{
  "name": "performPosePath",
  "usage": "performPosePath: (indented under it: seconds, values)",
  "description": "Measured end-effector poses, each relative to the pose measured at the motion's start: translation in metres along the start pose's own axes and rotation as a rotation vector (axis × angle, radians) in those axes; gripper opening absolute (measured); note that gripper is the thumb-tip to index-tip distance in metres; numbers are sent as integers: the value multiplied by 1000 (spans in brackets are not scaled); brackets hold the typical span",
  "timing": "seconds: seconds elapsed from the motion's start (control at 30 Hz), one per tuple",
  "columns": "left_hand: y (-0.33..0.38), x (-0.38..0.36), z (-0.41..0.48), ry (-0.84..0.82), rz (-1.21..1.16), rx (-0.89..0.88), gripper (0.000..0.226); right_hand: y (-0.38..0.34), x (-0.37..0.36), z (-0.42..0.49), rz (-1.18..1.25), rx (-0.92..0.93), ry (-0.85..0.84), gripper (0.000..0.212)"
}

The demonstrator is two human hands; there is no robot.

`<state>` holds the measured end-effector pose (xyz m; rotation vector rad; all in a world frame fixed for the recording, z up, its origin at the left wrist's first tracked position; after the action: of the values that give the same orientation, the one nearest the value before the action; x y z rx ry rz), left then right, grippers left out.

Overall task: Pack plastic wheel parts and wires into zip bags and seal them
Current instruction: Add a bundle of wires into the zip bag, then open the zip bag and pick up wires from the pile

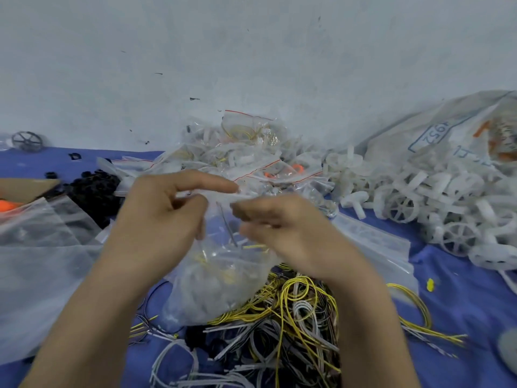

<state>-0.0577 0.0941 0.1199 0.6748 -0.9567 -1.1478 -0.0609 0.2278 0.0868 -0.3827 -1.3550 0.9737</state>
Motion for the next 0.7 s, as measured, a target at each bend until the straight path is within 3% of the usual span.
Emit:
performPosePath:
  seconds: [0.1,0.2,0.23,0.3,0.4,0.57,0.7]
  values:
    - [-14,32,7,179,14,6,55,-17,44,-17,385,166,180,20]
    - [-30,55,10,284,22,40,53,19,58,-16,288,3,307,18]
    - [-34,59,10,300,22,48,52,37,55,-13,126,-114,285,17]
    - [-38,64,11,320,1,54,51,75,34,-10,-242,-334,63,28]
    - [-40,68,11,368,-32,59,47,100,1,-11,-337,-428,-236,38]
    - [-26,69,5,449,-134,-7,37,104,-3,-2,-257,-402,-172,30]
    - [-7,73,5,423,-66,-158,30,112,-4,-4,-270,-413,-225,30]
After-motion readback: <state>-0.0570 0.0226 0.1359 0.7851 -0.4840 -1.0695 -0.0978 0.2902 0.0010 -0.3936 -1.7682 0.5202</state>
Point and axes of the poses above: each hand's wrist, its own z-axis towards the middle knuckle, its own x-axis out of the back of the hand, y = z × x, the point moved 10 cm from there along z, towards the middle knuckle, and after that the axes turned 2 degrees about x, right-handed, at the moved point
